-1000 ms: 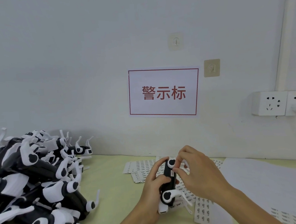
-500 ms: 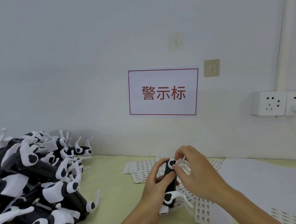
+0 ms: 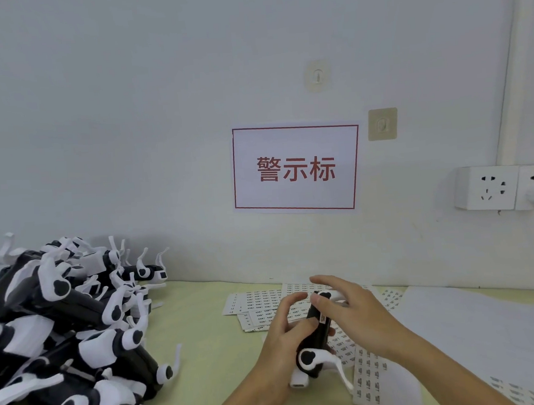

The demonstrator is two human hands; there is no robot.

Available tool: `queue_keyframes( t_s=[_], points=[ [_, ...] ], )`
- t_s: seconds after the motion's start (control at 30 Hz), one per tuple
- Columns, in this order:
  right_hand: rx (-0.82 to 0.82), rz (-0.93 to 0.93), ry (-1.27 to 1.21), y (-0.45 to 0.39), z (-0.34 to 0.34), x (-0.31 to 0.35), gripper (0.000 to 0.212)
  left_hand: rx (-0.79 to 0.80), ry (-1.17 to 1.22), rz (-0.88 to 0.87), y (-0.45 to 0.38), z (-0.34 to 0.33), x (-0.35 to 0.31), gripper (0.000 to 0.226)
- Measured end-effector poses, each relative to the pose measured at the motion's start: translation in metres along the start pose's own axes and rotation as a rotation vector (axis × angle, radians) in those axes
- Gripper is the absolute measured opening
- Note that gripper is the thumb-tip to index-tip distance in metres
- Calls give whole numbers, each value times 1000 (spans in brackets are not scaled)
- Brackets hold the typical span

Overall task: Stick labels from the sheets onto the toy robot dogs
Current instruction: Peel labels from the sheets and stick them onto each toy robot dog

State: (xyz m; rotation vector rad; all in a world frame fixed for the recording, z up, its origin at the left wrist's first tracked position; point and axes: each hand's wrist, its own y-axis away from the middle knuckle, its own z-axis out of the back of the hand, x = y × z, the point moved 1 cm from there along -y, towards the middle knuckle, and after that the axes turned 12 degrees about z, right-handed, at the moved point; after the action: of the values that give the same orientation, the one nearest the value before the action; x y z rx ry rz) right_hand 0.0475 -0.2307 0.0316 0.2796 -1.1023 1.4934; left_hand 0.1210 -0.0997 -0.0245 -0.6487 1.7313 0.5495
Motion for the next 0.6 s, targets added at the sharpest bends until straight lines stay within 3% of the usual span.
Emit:
queue_keyframes(
  t_s=[0.07, 0.2, 0.3, 0.5, 0.6],
  points=[
    [-52, -12, 7, -1, 3, -2, 24, -29, 45, 16, -2, 1, 1, 35],
    [-241, -45, -65, -3, 10, -9, 20, -88, 83, 0, -5, 0, 0, 48],
    [-322, -86, -164, -2, 11, -13, 18, -151, 68, 20, -7, 0, 1, 32],
    [-237, -247, -282, -2, 14, -12, 16, -214, 196, 22, -8, 2, 1, 22],
    [-116, -304, -361, -1, 28, -10, 10, -232, 213, 48, -8, 2, -2, 22]
  ],
)
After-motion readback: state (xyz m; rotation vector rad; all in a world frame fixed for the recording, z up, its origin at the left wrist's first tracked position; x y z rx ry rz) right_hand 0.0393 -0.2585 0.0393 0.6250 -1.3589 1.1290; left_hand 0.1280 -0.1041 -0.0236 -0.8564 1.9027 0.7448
